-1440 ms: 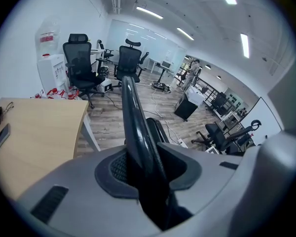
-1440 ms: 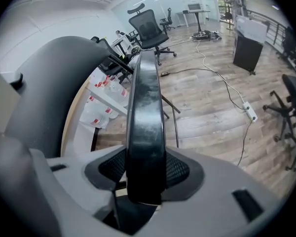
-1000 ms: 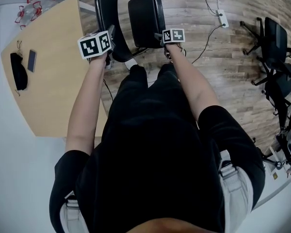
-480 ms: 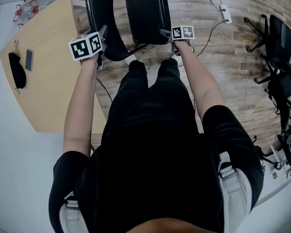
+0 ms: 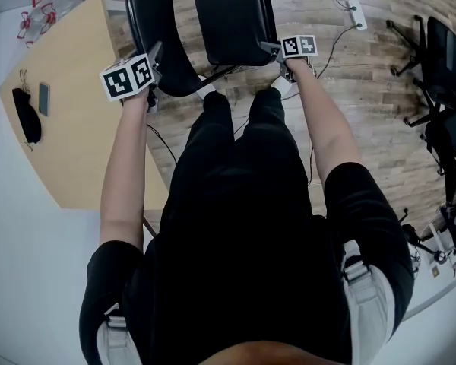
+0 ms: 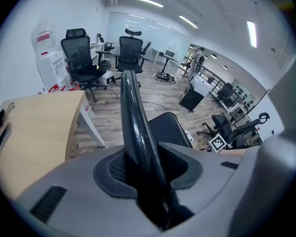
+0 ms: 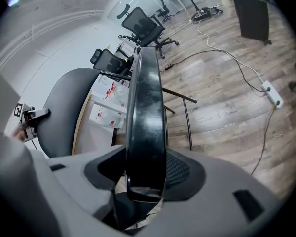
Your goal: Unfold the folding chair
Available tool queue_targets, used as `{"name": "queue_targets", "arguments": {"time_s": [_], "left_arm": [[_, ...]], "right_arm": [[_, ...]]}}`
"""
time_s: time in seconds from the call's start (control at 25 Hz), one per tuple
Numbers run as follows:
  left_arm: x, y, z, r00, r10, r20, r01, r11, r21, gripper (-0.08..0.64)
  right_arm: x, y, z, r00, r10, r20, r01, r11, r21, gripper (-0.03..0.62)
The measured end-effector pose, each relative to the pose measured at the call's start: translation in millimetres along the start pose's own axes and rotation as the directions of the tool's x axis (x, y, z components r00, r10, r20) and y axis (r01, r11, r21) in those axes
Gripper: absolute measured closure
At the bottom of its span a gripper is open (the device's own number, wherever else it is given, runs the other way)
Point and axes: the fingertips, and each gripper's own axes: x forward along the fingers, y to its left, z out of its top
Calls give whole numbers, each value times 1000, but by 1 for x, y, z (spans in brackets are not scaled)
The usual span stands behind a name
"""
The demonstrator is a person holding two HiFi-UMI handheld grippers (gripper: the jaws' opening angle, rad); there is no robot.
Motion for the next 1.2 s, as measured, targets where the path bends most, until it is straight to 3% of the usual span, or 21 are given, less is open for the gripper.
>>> {"name": "queue_targets", "arguments": {"time_s": [1.2], "left_arm": [[59, -5, -21, 998, -10, -58, 10, 1000, -7, 420]], "right_arm": [[-8, -139, 1, 983, 176, -49, -176, 984, 6, 376]]}}
